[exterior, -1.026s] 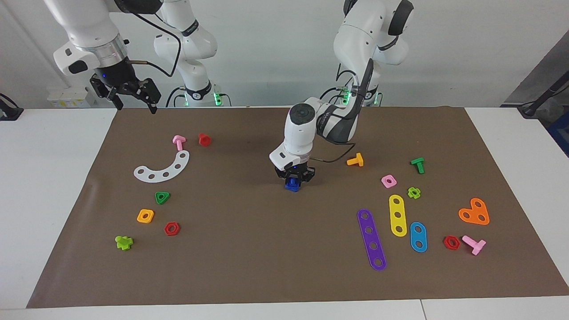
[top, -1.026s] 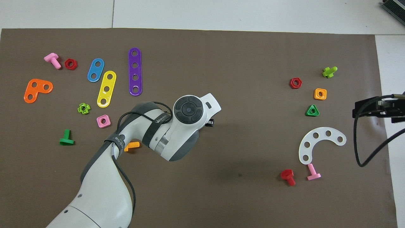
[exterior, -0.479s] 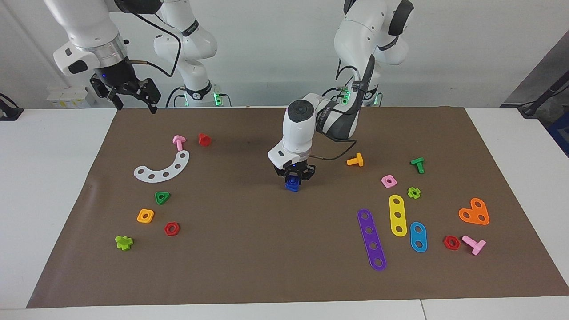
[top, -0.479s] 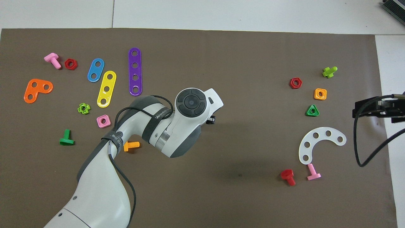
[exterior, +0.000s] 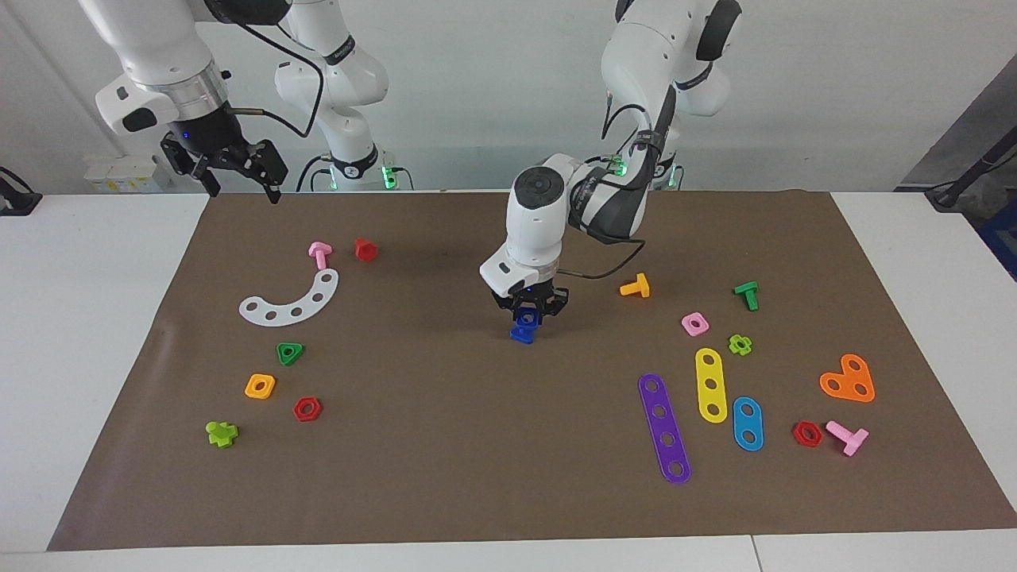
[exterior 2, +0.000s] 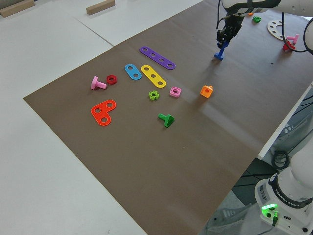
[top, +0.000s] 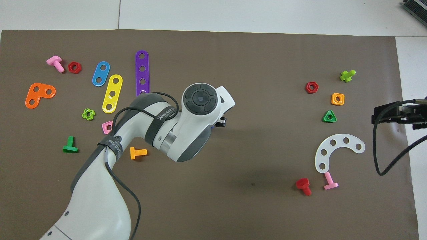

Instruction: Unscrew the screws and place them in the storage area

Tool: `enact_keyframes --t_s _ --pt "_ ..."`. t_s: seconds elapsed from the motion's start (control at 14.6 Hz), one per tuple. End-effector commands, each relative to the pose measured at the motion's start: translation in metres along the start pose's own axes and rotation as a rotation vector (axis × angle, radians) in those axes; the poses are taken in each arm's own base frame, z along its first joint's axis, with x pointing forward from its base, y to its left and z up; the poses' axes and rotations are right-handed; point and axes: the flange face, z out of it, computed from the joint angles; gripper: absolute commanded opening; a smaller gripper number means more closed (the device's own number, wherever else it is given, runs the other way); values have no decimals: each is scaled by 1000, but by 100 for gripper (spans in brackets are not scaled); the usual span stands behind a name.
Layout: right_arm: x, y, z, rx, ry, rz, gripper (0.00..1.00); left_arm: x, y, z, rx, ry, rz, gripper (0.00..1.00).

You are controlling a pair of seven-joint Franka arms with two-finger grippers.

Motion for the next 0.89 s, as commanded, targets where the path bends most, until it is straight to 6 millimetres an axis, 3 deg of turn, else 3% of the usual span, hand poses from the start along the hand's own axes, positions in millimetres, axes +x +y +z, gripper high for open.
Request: enact_keyframes --t_s 0.0,0.14,0.27,0.55,0.82 --pt "-3 3 -4 10 -7 -23 100 4 -39 -40 -27 -4 -22 41" --pt "-3 3 -4 10 -7 -23 100 11 -73 -59 -45 7 -46 41" --pt "-3 3 -4 10 -6 -22 100 19 -114 -62 -44 7 -50 41" --pt "-6 10 -8 11 -6 -11 100 16 -188 -32 -39 27 18 41" --pt "-3 -2 -11 18 60 -60 100 -17 -245 17 -27 67 71 40"
